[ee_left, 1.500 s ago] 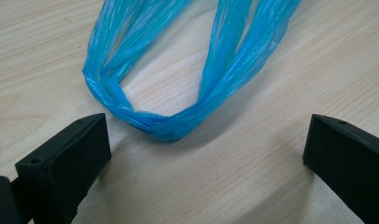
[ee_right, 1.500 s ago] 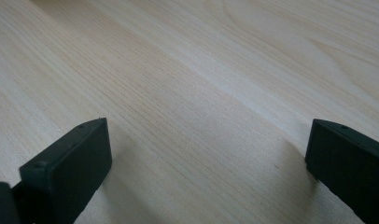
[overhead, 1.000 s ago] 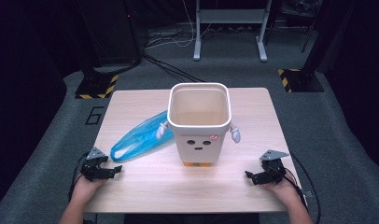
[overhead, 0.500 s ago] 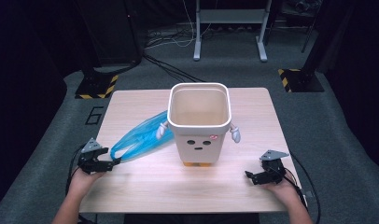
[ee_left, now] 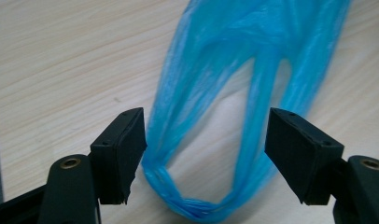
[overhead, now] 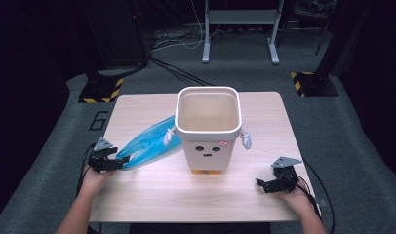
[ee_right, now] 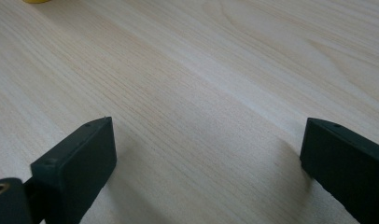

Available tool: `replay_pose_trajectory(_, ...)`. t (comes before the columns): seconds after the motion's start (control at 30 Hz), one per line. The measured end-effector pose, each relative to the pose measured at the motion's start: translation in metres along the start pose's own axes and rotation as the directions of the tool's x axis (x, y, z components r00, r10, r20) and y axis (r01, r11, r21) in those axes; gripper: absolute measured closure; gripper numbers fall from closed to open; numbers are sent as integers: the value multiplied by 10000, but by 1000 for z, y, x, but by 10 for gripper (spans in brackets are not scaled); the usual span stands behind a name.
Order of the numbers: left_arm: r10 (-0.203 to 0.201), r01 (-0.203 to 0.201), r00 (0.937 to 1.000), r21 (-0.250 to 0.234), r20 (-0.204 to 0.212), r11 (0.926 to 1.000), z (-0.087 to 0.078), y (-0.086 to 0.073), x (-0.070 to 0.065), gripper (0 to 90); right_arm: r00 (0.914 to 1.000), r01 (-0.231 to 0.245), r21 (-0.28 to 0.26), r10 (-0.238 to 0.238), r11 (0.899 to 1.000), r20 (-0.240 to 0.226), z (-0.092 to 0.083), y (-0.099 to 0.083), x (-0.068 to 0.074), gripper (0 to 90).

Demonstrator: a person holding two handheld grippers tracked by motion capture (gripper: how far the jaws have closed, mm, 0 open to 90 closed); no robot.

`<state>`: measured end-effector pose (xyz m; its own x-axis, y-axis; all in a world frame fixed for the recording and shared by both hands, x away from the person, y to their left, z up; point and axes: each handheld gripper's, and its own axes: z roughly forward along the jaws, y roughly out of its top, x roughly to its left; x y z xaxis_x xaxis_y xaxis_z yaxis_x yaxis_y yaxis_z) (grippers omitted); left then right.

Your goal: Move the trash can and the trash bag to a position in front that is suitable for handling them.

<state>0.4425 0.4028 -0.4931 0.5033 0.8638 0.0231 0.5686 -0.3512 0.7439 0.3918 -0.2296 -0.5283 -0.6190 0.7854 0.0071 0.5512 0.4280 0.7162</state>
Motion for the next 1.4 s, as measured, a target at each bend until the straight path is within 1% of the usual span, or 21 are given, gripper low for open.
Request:
replay_pose_trajectory(0.03, -129, 129, 9999, -21, -26, 9999, 2, 0, 2, 286, 10000, 0, -2, 0, 10000, 1, 0, 0, 0, 27)
replay_pose_trajectory(0.1, -232, 232, 9997, 19, -49, 9997, 5, -2, 6, 287, 10000, -1, 0, 1, 10000, -1, 0, 0, 0, 26)
replay_pose_trajectory(0.13, -208, 208, 9997, 46, -134, 9998, 7, -2, 8, 289, 10000, 0, 0, 0, 10000, 0, 0, 0, 0, 26)
replay_pose_trajectory(0.2, -280, 281, 9996, 82, -89, 9996, 10, -4, 10, 299, 10000, -2, 0, 2, 10000, -2, 0, 0, 0, 26)
replay_pose_trajectory(0.3, -298, 301, 9994, 230, -149, 9993, 14, -6, 13, 312, 10000, 1, 1, -1, 10000, 0, 0, 0, 0, 27)
replay_pose_trajectory(0.47, -279, 288, 9993, 368, -245, 9989, 19, -10, 13, 318, 10000, 0, 0, 0, 10000, 0, 0, 0, 0, 27)
replay_pose_trajectory(0.6, -236, 246, 9996, 577, -180, 9980, 23, -14, 12, 324, 10000, -1, 0, 1, 10000, 0, 0, 0, 0, 26)
replay_pose_trajectory(0.63, -295, 305, 9994, 578, -177, 9979, 24, -15, 12, 324, 10000, -2, 0, 2, 10000, -1, 0, 0, 0, 27)
replay_pose_trajectory(0.7, -492, 498, 9987, 430, -162, 9978, 23, -18, 13, 321, 10000, 14, -3, -14, 10000, 1, 0, 0, 0, 27)
replay_pose_trajectory(0.73, -676, 682, 9976, 392, -169, 9969, 23, -19, 13, 317, 10000, 17, -4, -17, 10000, 3, 0, 0, 0, 27)
replay_pose_trajectory(0.77, -698, 705, 9974, 383, -195, 9968, 23, -20, 12, 305, 10000, 17, -2, -17, 10000, 1, 0, 0, 0, 27)
replay_pose_trajectory(0.8, -684, 695, 9973, 450, -258, 9966, 22, -20, 11, 289, 10000, 18, -3, -18, 10000, 3, 0, 0, 0, 27)
replay_pose_trajectory(0.9, -954, 990, 9935, 590, -613, 9933, 22, -20, 8, 241, 10000, 1, 3, -1, 10000, 0, 0, 0, 0, 27)
replay_pose_trajectory(0.93, -1019, 1056, 9928, 568, -636, 9928, 22, -20, 7, 225, 10000, 15, -2, -15, 10000, 1, 0, 0, 0, 27)
replay_pose_trajectory(0.97, -996, 1033, 9928, 539, -665, 9932, 21, -21, 7, 216, 10000, 17, 0, -17, 10000, 0, 0, 0, 0, 27)
replay_pose_trajectory(1.03, -1088, 1107, 9916, 247, -693, 9935, 20, -26, 5, 215, 10000, 0, 3, 0, 10000, -10, 0, 0, 0, 27)
replay_pose_trajectory(1.07, -1059, 1071, 9920, 138, -689, 9941, 19, -28, 5, 215, 10000, -16, 13, 16, 10000, -12, 0, 0, 1, 27)
replay_pose_trajectory(1.17, -1141, 1149, 9907, 68, -736, 9934, 15, -33, 5, 214, 10000, 23, 6, -23, 10000, -24, 0, 0, 0, 27)
replay_pose_trajectory(1.23, -1126, 1134, 9908, 62, -746, 9935, 12, -36, 5, 214, 10000, 23, 6, -23, 10000, -23, 0, 0, 0, 27)
replay_pose_trajectory(1.37, -1221, 1226, 9891, 1, -826, 9925, 5, -42, 1, 219, 10000, 26, 3, -26, 10000, -27, 0, 0, 0, 27)
replay_pose_trajectory(1.4, -1165, 1172, 9900, 36, -801, 9931, 3, -44, 0, 220, 10000, -2, 13, 2, 10000, -32, 0, 0, 1, 26)
